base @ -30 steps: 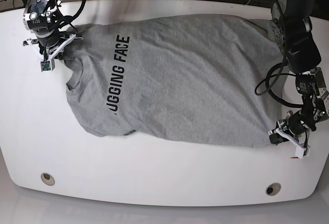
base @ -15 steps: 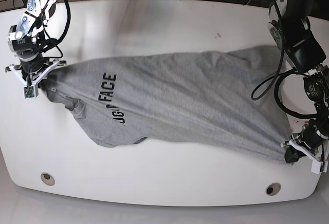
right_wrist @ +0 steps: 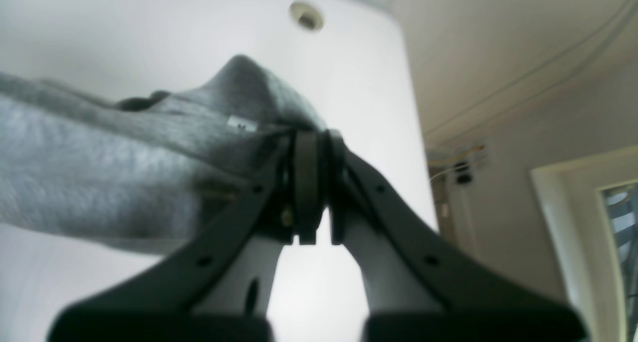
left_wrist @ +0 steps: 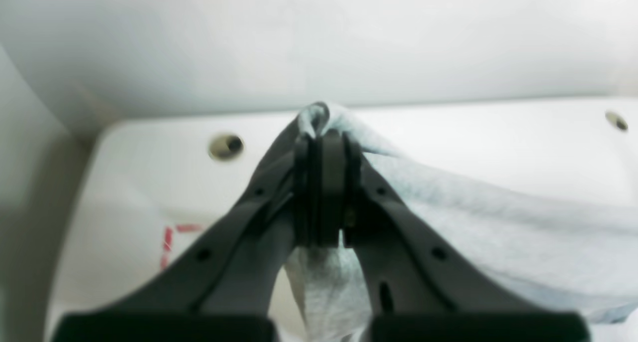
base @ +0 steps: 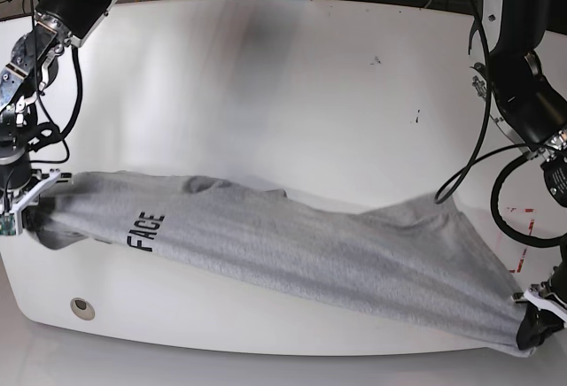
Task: Fold the T-shirt properly
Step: 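Lift the shirt with both grippers, pulling the hem corner away, then swing the stretched shirt forward and lay it on the table, then open the left gripper and release the shirt edge, then regrasp the shirt edge with the left gripper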
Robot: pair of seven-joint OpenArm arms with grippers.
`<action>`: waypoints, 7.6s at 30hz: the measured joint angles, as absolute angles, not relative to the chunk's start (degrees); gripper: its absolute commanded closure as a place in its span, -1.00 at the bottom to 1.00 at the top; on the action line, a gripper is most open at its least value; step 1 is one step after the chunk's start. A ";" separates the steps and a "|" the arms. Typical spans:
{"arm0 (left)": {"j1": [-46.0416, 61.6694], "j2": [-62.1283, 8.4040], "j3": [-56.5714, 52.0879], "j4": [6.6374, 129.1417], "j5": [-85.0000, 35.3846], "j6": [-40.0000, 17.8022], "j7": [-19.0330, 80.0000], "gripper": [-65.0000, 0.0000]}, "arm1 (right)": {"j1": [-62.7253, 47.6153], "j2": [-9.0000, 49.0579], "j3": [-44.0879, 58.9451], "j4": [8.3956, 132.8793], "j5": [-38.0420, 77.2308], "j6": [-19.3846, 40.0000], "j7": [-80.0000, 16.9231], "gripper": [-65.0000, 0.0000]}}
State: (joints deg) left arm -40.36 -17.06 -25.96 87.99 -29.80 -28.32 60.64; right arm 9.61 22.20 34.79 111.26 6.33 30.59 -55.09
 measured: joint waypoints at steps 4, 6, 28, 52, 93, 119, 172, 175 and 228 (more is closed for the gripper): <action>-44.21 -17.82 -25.89 87.94 -30.00 -28.45 60.62 1.00 | 15.14 25.61 30.59 110.21 6.70 30.70 -57.06 0.98; -46.33 -18.04 -26.13 87.81 -29.91 -28.29 60.66 1.00 | 18.26 26.79 28.99 109.62 7.25 30.87 -57.43 0.98; -62.37 -19.90 -26.26 83.59 -30.24 -28.34 61.30 1.00 | 43.40 38.11 17.17 104.51 7.79 30.74 -60.53 0.98; -33.23 -21.17 -33.61 86.96 -42.33 -28.67 61.30 1.00 | 9.41 24.75 39.00 110.54 8.62 37.45 -56.88 0.99; 17.98 -21.45 -41.85 92.47 -46.65 -32.23 60.38 1.00 | -22.44 1.83 45.71 110.45 6.24 39.20 -45.15 0.99; 18.57 -21.41 -41.85 89.71 -31.81 -39.92 60.20 1.00 | -22.44 1.74 45.52 110.45 6.24 39.20 -45.01 1.00; 18.11 -21.23 -46.39 89.67 -35.77 -39.94 65.67 -0.41 | -22.46 0.51 45.41 110.45 6.22 39.07 -45.19 1.00; 18.09 -21.80 -48.77 89.67 -37.52 -39.90 67.40 -0.47 | -22.46 0.54 45.41 110.45 6.20 39.07 -45.19 1.00; -4.56 -20.43 -43.48 66.24 -27.16 -39.94 61.52 -0.41 | -22.39 0.49 45.30 110.45 6.24 39.07 -45.17 0.99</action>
State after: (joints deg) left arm -4.56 -20.43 -43.48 66.24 -27.16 -39.94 61.52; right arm -22.39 0.49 45.30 110.45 6.24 39.07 -45.17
